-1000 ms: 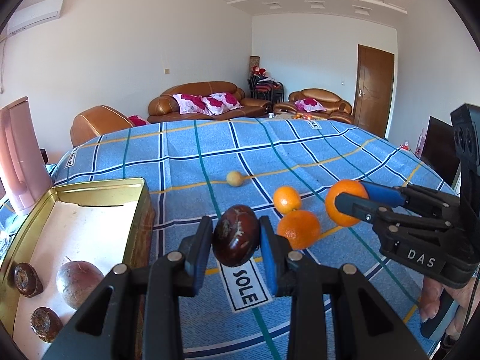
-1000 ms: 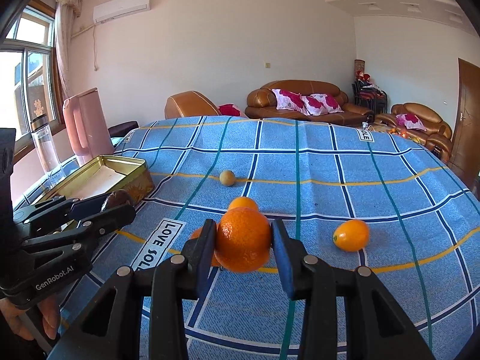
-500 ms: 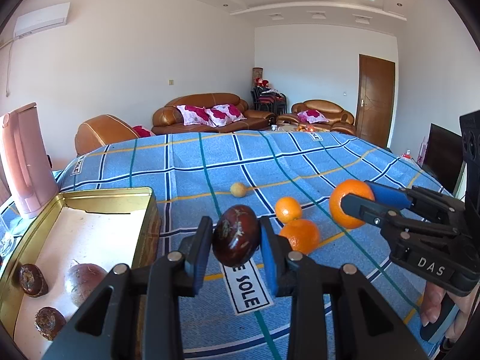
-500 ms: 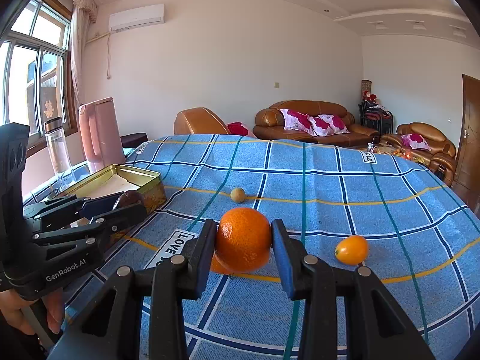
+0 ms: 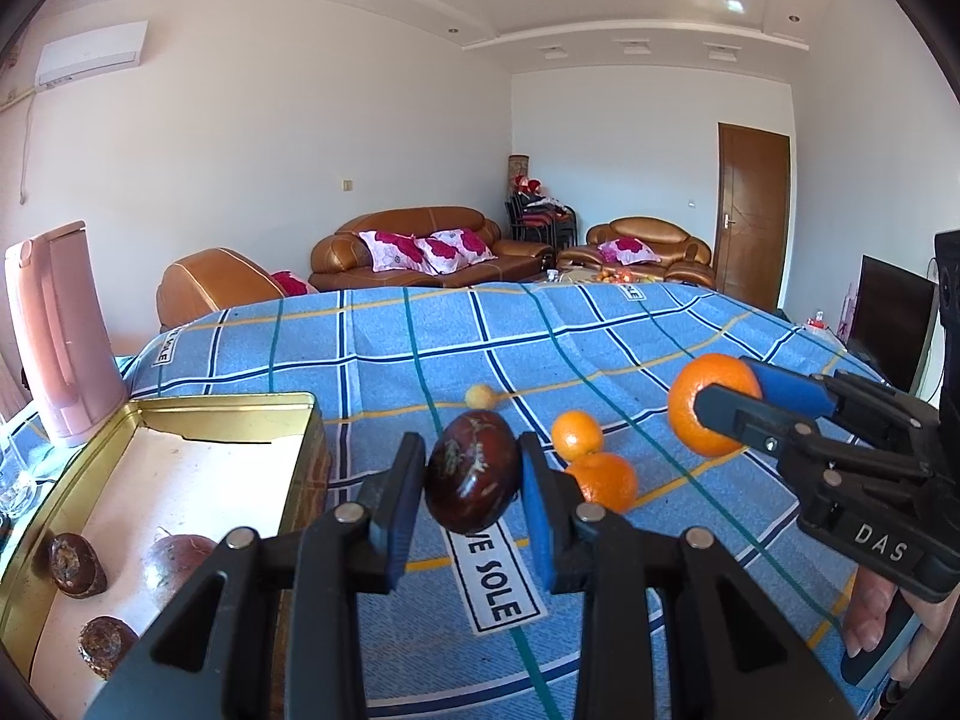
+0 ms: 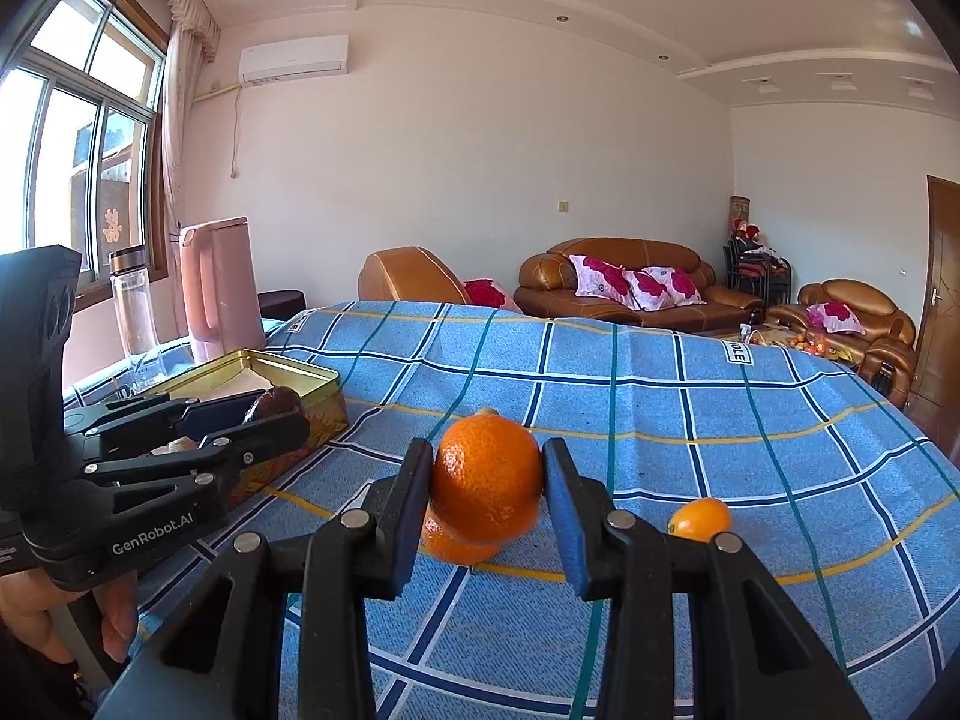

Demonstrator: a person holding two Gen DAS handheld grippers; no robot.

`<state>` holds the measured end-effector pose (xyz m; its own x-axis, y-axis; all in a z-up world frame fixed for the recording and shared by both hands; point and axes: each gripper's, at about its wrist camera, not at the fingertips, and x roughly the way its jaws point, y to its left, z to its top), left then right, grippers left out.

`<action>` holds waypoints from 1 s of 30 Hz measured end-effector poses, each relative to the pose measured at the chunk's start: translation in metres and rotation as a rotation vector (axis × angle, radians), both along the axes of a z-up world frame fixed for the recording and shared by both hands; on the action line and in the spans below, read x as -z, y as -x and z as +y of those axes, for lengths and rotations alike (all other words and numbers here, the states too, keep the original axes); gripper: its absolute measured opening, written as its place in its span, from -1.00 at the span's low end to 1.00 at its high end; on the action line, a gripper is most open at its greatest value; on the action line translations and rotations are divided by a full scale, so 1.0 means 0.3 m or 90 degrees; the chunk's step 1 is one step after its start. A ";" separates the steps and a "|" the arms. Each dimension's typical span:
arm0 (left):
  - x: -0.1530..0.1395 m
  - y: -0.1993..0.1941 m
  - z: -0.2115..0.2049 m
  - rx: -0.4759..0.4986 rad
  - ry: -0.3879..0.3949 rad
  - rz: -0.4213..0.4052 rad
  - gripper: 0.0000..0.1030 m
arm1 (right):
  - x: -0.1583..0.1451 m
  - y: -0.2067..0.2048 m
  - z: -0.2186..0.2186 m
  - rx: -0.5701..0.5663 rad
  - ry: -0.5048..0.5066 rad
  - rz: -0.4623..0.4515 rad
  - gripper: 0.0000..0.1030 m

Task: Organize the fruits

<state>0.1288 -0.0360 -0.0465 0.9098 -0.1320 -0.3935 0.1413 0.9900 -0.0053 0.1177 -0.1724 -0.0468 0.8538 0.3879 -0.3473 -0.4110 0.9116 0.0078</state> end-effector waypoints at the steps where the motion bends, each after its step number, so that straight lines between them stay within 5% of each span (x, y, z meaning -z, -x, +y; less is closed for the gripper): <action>1: -0.001 0.002 0.001 -0.001 0.000 -0.002 -0.36 | -0.001 0.003 -0.001 -0.001 -0.001 -0.003 -0.23; 25: -0.018 0.039 0.004 -0.010 0.001 -0.043 -0.36 | -0.010 0.038 -0.022 -0.017 -0.012 -0.034 -0.35; 30: -0.017 0.031 0.000 -0.005 -0.002 -0.036 -0.35 | 0.002 -0.002 -0.045 0.003 -0.016 0.026 -0.35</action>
